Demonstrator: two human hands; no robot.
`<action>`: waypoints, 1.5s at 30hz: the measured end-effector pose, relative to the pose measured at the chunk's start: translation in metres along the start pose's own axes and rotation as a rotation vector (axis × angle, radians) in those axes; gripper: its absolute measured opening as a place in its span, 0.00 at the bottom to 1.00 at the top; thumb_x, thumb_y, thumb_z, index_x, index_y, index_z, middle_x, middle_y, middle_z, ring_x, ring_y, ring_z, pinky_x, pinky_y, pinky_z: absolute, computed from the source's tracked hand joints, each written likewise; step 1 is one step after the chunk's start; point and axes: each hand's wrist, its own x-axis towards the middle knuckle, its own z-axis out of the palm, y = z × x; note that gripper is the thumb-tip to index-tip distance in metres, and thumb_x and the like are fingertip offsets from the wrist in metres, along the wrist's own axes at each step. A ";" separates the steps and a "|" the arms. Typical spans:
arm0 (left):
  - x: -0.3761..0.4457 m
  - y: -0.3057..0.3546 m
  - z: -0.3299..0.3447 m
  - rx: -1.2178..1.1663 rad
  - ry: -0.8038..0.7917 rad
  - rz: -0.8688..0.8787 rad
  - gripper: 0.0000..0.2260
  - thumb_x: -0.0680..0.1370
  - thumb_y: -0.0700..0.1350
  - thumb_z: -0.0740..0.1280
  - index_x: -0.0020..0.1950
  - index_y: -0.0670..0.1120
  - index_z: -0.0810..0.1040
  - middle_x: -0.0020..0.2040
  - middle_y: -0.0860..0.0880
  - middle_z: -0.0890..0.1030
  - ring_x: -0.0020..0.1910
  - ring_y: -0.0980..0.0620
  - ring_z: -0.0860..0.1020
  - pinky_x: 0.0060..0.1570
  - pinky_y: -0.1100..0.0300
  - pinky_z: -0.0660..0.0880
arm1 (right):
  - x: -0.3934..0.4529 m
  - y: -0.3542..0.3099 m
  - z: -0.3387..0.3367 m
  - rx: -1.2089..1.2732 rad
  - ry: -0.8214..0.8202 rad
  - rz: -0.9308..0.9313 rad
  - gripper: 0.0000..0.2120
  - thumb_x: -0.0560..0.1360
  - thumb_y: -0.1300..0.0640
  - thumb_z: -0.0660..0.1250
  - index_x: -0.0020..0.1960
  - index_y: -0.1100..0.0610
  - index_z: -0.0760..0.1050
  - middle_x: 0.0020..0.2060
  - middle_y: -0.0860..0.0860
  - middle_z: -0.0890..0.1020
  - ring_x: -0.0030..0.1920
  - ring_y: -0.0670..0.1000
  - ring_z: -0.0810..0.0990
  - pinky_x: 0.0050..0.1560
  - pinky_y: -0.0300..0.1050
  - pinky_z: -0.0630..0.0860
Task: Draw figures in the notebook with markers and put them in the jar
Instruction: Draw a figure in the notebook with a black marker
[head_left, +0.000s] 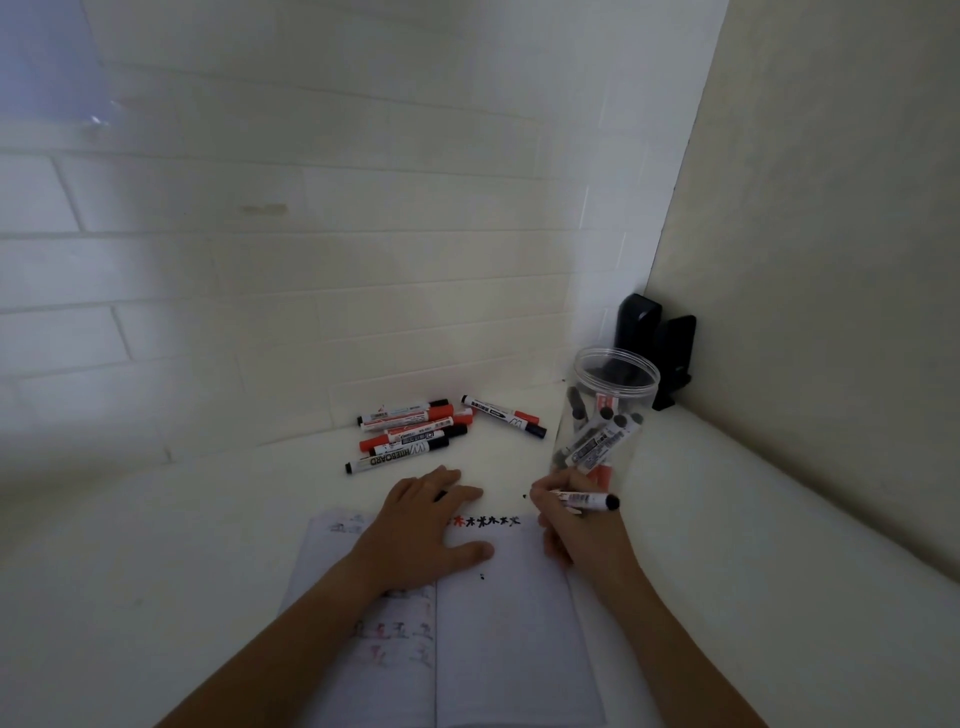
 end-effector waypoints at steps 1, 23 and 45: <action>0.000 0.000 0.000 -0.001 -0.003 0.000 0.39 0.70 0.78 0.50 0.77 0.61 0.60 0.81 0.54 0.55 0.79 0.56 0.51 0.75 0.57 0.44 | 0.001 0.001 0.000 -0.050 0.013 -0.005 0.07 0.79 0.55 0.72 0.46 0.58 0.80 0.30 0.54 0.82 0.24 0.54 0.78 0.24 0.44 0.73; 0.000 0.001 -0.001 0.001 -0.003 0.006 0.38 0.72 0.77 0.53 0.78 0.60 0.60 0.81 0.53 0.56 0.79 0.55 0.51 0.76 0.55 0.45 | 0.001 0.004 0.004 -0.181 0.070 0.034 0.07 0.79 0.59 0.71 0.44 0.61 0.78 0.29 0.59 0.82 0.22 0.52 0.78 0.25 0.43 0.77; 0.000 0.003 -0.003 0.002 -0.027 -0.006 0.40 0.70 0.78 0.49 0.78 0.61 0.59 0.81 0.54 0.55 0.79 0.55 0.50 0.76 0.55 0.44 | -0.001 0.000 0.004 -0.201 0.045 -0.002 0.07 0.79 0.58 0.70 0.45 0.60 0.77 0.28 0.59 0.81 0.23 0.51 0.78 0.28 0.44 0.78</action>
